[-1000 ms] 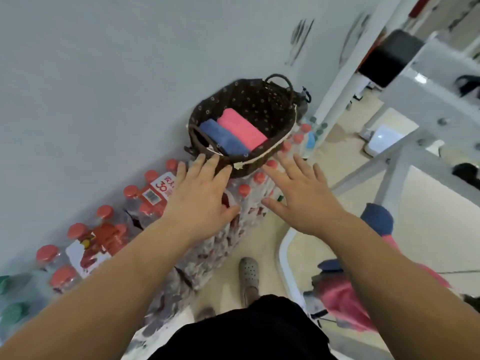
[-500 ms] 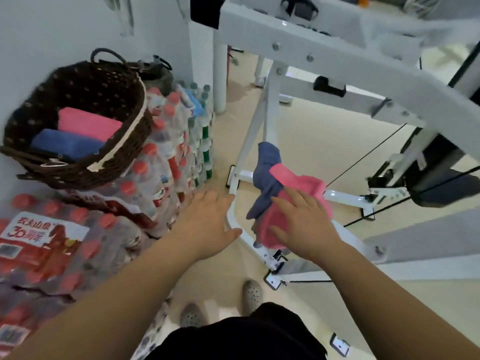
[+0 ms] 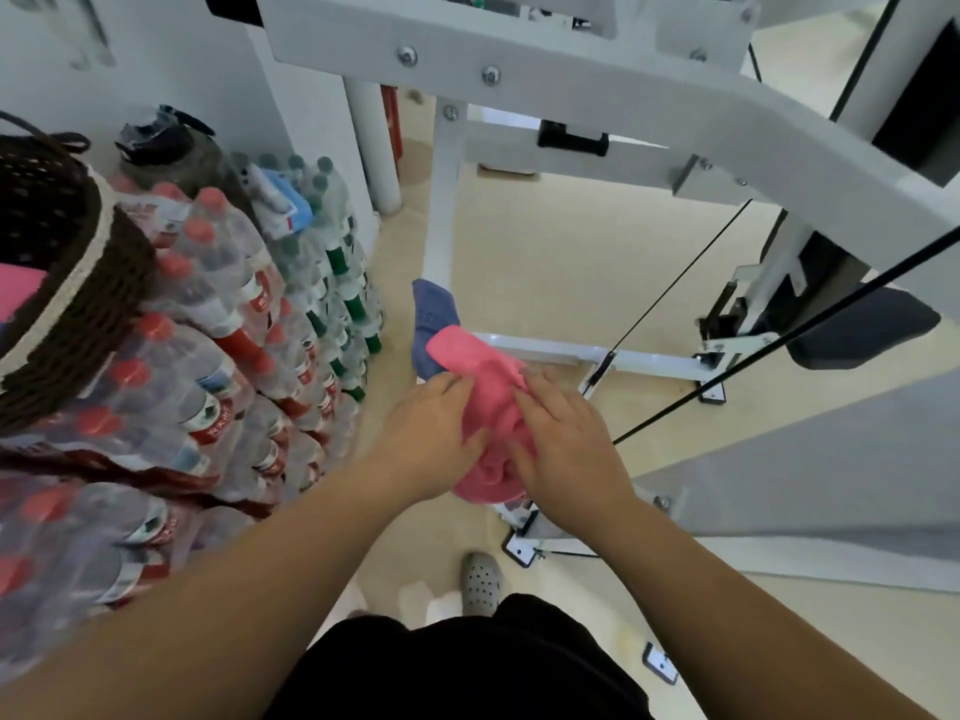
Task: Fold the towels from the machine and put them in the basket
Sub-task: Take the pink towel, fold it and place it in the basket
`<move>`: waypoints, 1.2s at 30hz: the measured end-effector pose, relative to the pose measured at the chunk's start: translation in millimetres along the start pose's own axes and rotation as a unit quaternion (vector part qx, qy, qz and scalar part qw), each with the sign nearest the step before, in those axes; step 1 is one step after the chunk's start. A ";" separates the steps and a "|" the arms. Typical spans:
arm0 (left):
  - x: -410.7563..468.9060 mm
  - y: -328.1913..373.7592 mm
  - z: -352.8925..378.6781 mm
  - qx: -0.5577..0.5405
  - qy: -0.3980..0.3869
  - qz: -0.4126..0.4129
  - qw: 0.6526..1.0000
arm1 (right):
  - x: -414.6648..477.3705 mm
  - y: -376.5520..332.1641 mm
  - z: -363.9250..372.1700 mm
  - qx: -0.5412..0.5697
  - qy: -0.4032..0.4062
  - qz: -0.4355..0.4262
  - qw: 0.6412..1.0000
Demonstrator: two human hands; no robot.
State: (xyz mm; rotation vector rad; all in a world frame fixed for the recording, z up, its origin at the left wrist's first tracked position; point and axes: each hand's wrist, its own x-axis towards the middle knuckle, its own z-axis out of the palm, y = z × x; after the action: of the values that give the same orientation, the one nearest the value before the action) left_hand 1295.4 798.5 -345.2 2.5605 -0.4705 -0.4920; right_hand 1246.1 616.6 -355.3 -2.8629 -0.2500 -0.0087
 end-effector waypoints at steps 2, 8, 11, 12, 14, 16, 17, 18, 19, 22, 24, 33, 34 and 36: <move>1.5 2.8 8.5 -0.039 0.004 0.000 0.999 | -2.1 0.0 1.6 0.054 0.076 -0.031 0.995; -1.7 -2.3 14.8 -0.146 0.128 -0.053 0.980 | -11.8 -3.3 -2.7 0.098 0.115 -0.066 0.986; -9.6 -3.4 14.0 -0.181 0.126 -0.059 0.974 | -16.8 -9.3 -4.5 0.090 0.112 -0.073 0.987; -11.8 -3.1 12.4 -0.216 0.128 -0.072 0.965 | -18.6 -10.8 -5.1 0.091 0.114 -0.072 0.987; -16.7 -0.7 6.1 -0.326 0.141 -0.097 0.930 | -21.2 -13.4 -6.8 0.096 0.118 -0.071 0.986; -22.8 4.0 -2.3 -0.404 0.152 -0.093 0.897 | -22.8 -14.0 -8.1 0.093 0.122 -0.086 0.984; -26.3 6.7 -6.7 -0.417 0.147 -0.083 0.893 | -23.2 -14.8 -9.7 0.099 0.117 -0.087 0.984; -29.8 10.0 -11.0 -0.425 0.137 -0.071 0.892 | -23.2 -16.2 -11.6 0.124 0.106 -0.071 0.984; -33.6 13.7 -15.3 -0.428 0.126 -0.060 0.893 | -22.7 -19.1 -14.5 0.168 0.096 -0.038 0.980; -46.0 23.0 -27.1 -0.448 0.116 -0.030 0.886 | -12.0 -30.9 -28.9 0.324 0.108 0.059 0.938; -55.2 25.5 -35.5 -0.445 0.114 -0.016 0.888 | 1.8 -37.6 -41.9 0.324 0.098 0.006 0.941; -78.6 7.0 -48.9 -0.259 0.181 -0.001 0.949 | 42.1 -38.0 -48.1 0.158 -0.100 -0.162 0.969; -77.8 3.0 -47.7 -0.215 0.194 0.002 0.957 | 43.0 -36.2 -46.1 0.139 -0.084 -0.161 0.974; -74.1 -6.0 -44.0 -0.120 0.182 -0.001 0.976 | 41.7 -34.3 -46.8 0.135 -0.033 -0.125 0.982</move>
State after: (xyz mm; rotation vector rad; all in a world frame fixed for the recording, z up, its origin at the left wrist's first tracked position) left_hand 1250.5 851.3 -293.5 2.3443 -0.2582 -0.0659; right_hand 1282.1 643.8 -300.0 -2.5480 -0.5754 0.0678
